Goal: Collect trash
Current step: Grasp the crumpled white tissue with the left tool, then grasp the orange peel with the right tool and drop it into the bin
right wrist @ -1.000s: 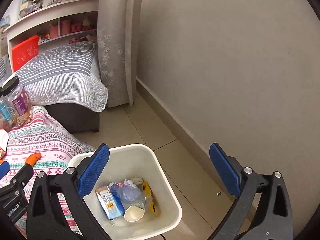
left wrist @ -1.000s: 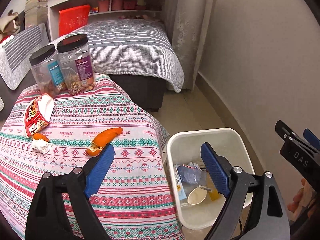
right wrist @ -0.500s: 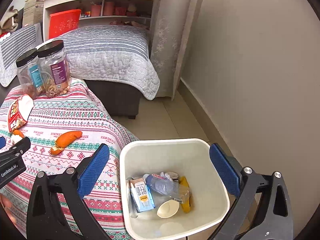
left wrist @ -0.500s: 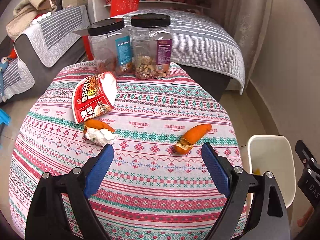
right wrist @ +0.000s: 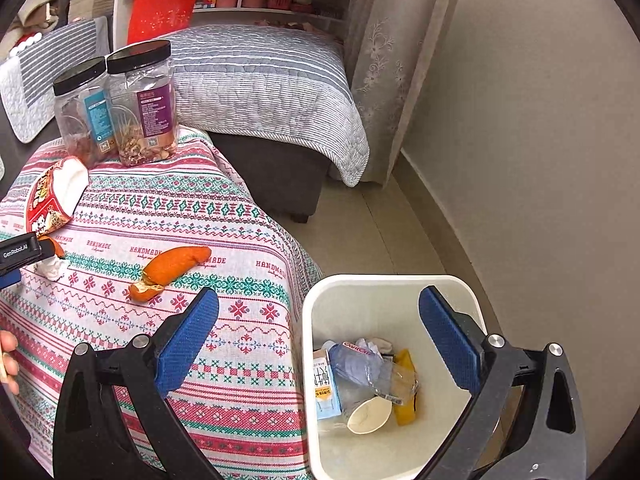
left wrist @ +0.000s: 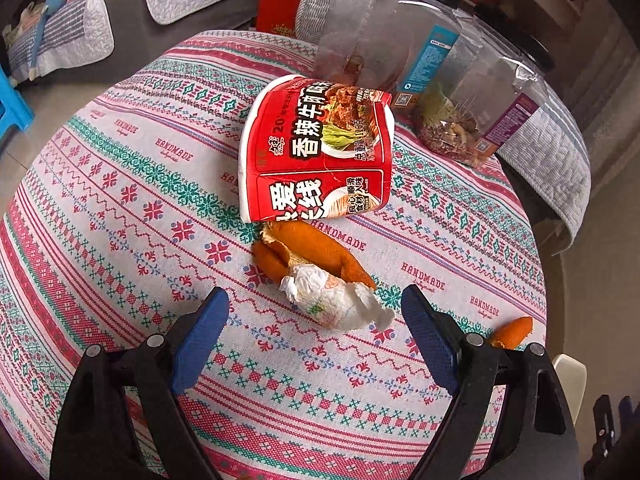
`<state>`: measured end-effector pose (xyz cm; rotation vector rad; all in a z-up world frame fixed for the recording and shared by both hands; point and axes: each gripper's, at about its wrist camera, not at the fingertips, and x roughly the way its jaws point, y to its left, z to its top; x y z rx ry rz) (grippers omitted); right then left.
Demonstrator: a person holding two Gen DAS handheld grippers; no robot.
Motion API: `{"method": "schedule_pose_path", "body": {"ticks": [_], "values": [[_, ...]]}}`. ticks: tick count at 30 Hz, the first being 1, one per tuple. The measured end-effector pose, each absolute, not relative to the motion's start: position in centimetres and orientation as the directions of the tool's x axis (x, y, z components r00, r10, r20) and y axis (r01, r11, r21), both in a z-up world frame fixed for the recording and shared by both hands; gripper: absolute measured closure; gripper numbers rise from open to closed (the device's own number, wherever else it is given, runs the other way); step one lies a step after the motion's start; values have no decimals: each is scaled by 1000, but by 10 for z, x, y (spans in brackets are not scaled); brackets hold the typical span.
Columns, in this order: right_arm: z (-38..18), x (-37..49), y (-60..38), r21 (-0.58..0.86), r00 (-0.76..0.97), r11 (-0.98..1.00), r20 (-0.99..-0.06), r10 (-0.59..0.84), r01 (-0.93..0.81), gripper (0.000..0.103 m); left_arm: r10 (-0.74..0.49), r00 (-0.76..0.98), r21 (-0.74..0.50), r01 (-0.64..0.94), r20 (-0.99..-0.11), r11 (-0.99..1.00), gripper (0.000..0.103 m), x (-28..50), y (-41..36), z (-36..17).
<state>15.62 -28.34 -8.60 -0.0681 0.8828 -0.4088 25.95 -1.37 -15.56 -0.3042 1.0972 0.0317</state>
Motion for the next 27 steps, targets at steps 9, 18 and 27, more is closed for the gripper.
{"method": "schedule_pose_path", "body": {"ticks": [9, 18, 27], "values": [[-104, 170, -284, -164, 528, 932, -786, -321, 323, 7, -212, 447, -281, -93, -869, 955, 59, 262, -16, -170], [-127, 194, -286, 9, 498, 931, -847, -187, 364, 7, -246, 475, -307, -55, -845, 950, 71, 220, 12, -135], [-157, 221, -250, 75, 487, 927, -864, -124, 368, 7, -204, 588, -242, 15, -783, 970, 71, 194, 19, -79]]}}
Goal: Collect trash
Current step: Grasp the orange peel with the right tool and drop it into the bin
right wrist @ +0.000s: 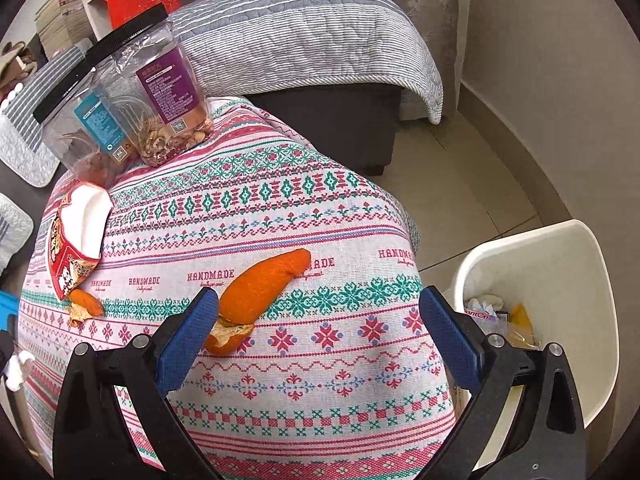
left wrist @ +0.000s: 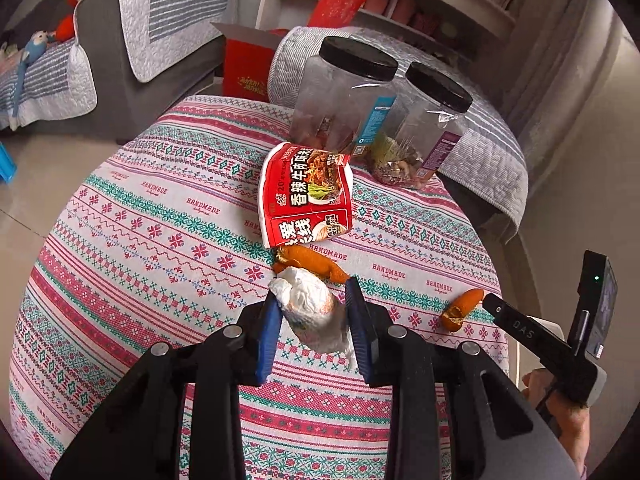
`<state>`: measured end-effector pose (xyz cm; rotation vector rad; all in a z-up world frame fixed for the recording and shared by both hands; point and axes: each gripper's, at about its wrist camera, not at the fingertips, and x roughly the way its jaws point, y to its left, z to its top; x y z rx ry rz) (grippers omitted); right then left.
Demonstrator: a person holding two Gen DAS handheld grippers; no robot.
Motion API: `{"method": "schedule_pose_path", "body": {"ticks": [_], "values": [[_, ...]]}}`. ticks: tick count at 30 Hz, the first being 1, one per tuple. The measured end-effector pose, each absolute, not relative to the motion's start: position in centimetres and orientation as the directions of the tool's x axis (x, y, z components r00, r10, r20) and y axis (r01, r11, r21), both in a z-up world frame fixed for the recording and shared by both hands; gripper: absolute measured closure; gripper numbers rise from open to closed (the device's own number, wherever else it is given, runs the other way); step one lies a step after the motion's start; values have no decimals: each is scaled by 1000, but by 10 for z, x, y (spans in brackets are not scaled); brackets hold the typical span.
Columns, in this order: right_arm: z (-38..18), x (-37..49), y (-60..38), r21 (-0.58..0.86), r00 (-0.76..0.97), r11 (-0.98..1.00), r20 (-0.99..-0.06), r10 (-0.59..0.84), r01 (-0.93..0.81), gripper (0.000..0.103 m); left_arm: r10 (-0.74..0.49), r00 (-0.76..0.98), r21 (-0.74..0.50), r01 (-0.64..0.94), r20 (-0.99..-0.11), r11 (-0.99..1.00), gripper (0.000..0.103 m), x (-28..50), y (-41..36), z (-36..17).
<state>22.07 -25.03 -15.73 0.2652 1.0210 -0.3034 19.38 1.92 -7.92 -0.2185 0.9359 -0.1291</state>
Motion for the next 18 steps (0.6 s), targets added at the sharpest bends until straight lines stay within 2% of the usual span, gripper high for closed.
{"method": "schedule_pose_path", "body": {"ticks": [6, 9, 10, 11, 12, 13, 14, 18], "values": [[-181, 241, -235, 29, 457, 925, -875, -159, 378, 8, -164, 613, -151, 74, -773, 986, 71, 191, 5, -74], [-189, 247, -227, 14, 465, 941, -872, -155, 339, 20, -136, 620, -106, 85, -773, 991, 71, 191, 7, -76], [-190, 248, -224, 15, 470, 943, -870, -152, 333, 29, -135, 619, -105, 85, -774, 991, 71, 191, 10, -77], [-189, 248, -221, 5, 477, 946, -864, -160, 325, 46, -136, 618, -108, 82, -775, 991, 71, 191, 13, -77], [-188, 249, -218, 10, 487, 952, -861, -147, 305, 56, -135, 617, -109, 79, -775, 991, 71, 192, 16, -77], [-186, 248, -216, 24, 490, 958, -862, -125, 287, 71, -134, 616, -110, 77, -776, 991, 71, 191, 19, -77], [-185, 248, -214, 41, 493, 961, -864, -104, 273, 80, -134, 615, -112, 75, -777, 991, 71, 191, 22, -77], [-175, 236, -211, 106, 501, 967, -865, -25, 231, 84, -146, 612, -131, 70, -777, 989, 71, 191, 29, -76]]}}
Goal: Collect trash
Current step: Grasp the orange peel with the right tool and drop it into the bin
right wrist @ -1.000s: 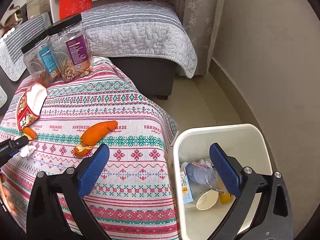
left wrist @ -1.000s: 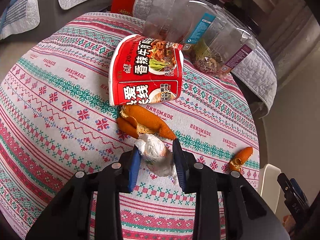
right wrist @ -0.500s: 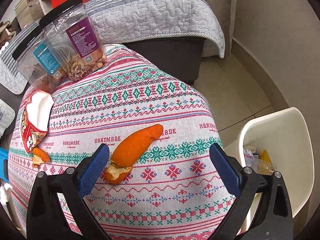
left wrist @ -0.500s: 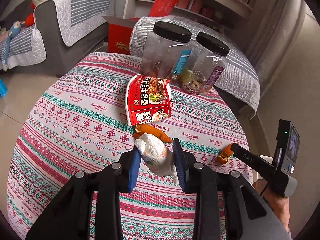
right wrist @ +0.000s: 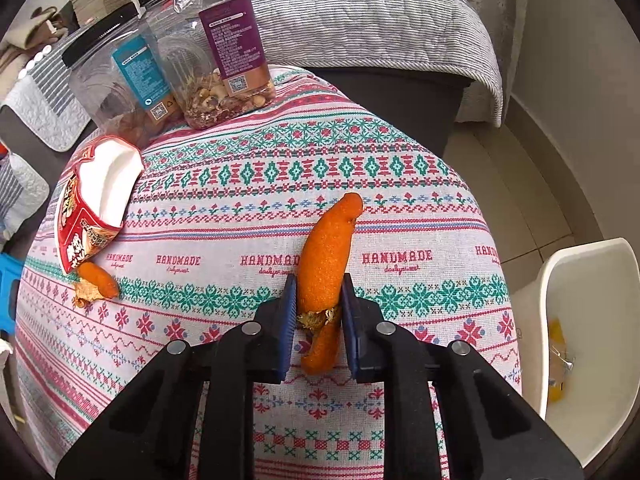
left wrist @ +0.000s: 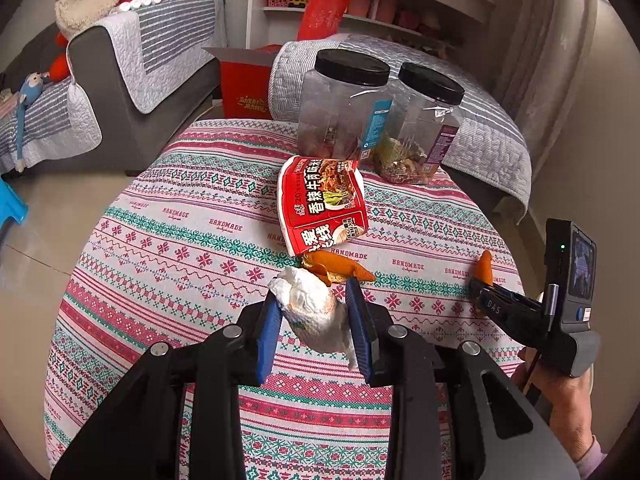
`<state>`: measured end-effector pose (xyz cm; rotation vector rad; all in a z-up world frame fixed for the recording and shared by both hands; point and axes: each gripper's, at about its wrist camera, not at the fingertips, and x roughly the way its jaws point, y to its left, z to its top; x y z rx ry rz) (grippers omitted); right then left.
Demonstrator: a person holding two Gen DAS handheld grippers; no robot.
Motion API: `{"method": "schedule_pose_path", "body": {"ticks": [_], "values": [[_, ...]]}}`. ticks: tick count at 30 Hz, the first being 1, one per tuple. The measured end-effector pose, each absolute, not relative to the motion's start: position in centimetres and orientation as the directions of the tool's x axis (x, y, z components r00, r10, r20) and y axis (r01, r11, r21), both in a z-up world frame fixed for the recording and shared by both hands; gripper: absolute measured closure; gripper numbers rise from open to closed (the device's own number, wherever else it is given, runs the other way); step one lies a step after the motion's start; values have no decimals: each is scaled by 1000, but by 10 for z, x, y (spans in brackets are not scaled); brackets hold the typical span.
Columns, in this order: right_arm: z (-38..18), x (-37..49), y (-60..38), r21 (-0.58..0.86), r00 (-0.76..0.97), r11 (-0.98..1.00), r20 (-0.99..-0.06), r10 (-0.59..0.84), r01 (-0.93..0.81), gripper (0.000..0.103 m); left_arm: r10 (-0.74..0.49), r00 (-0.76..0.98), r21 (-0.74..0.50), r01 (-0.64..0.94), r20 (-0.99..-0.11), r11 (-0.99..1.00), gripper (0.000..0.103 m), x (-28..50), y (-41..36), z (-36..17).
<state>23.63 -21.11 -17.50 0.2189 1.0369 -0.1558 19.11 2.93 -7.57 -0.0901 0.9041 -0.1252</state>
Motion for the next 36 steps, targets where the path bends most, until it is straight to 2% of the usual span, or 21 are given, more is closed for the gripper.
{"method": "schedule_pose_path", "body": {"ticks": [15, 36], "values": [[-101, 174, -206, 221, 608, 970, -785, 116, 100, 85, -176, 652, -163, 81, -738, 983, 71, 177, 30, -51], [-55, 124, -262, 125, 683, 980, -731, -15, 156, 84, -219, 647, -114, 201, -730, 973, 71, 157, -40, -49]]}}
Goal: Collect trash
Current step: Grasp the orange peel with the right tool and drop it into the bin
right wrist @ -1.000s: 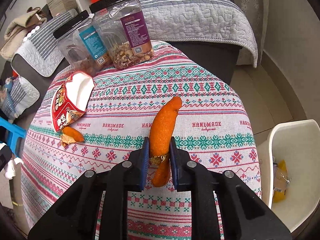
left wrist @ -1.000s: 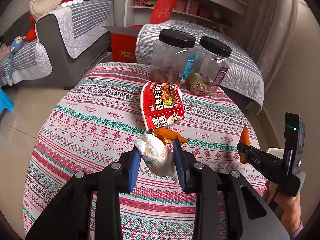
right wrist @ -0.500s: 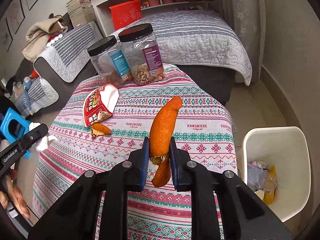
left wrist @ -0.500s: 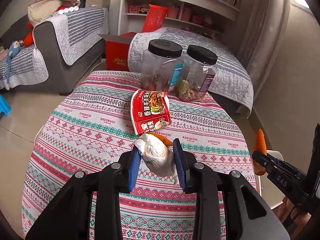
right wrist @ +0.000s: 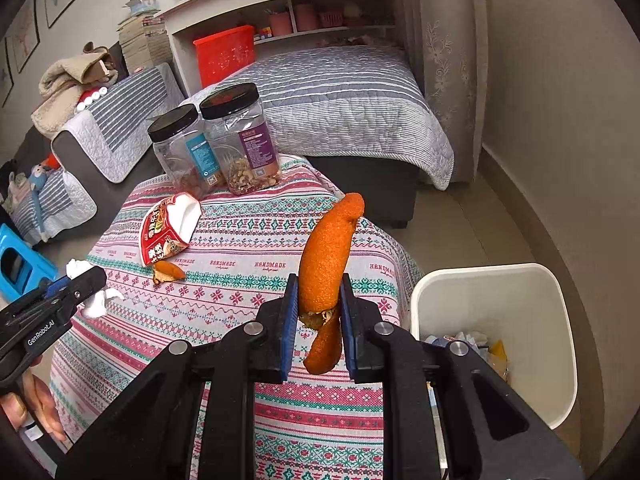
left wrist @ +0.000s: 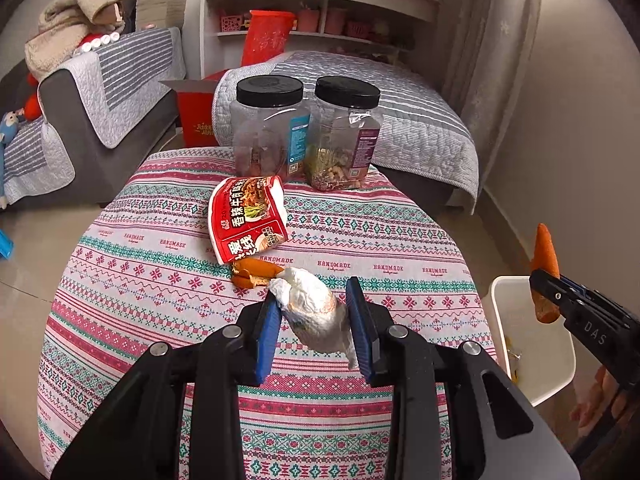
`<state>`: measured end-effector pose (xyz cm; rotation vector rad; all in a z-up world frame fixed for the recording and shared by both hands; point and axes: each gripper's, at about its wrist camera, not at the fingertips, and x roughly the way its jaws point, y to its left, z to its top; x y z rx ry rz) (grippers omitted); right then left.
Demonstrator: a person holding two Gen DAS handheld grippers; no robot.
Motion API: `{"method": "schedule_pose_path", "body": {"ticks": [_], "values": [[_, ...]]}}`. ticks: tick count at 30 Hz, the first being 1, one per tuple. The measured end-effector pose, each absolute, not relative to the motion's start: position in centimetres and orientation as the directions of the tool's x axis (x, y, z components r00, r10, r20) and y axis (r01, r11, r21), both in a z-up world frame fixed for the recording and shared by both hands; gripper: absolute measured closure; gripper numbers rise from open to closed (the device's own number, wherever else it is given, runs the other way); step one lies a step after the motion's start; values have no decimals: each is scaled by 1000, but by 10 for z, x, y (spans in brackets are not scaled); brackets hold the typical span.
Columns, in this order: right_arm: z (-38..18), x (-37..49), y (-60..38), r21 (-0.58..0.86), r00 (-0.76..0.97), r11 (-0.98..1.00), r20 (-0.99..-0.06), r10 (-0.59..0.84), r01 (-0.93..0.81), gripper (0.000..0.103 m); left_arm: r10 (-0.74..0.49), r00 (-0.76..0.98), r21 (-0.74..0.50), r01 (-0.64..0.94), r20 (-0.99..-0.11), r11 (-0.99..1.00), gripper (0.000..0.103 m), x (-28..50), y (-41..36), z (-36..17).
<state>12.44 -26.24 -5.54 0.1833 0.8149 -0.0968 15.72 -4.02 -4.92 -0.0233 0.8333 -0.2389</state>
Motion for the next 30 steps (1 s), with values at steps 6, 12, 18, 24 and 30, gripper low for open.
{"method": "schedule_pose_path", "body": {"ticks": [6, 12, 18, 24, 30], "values": [[-54, 115, -289, 81, 676, 975, -733, -82, 206, 84, -249, 636, -114, 246, -730, 963, 71, 154, -70, -52], [-56, 105, -320, 14, 651, 962, -739, -173, 272, 84, -280, 618, -108, 301, -735, 947, 71, 150, -107, -58], [-59, 91, -359, -28, 618, 936, -744, -254, 351, 83, -323, 591, -102, 375, -739, 921, 71, 139, -149, -65], [-62, 77, -393, -86, 577, 907, -745, -333, 413, 82, -368, 553, -111, 442, -747, 890, 71, 127, -191, -73], [-61, 66, -415, -143, 550, 881, -733, -400, 450, 74, -417, 514, -124, 509, -749, 852, 71, 113, -235, -74]]}}
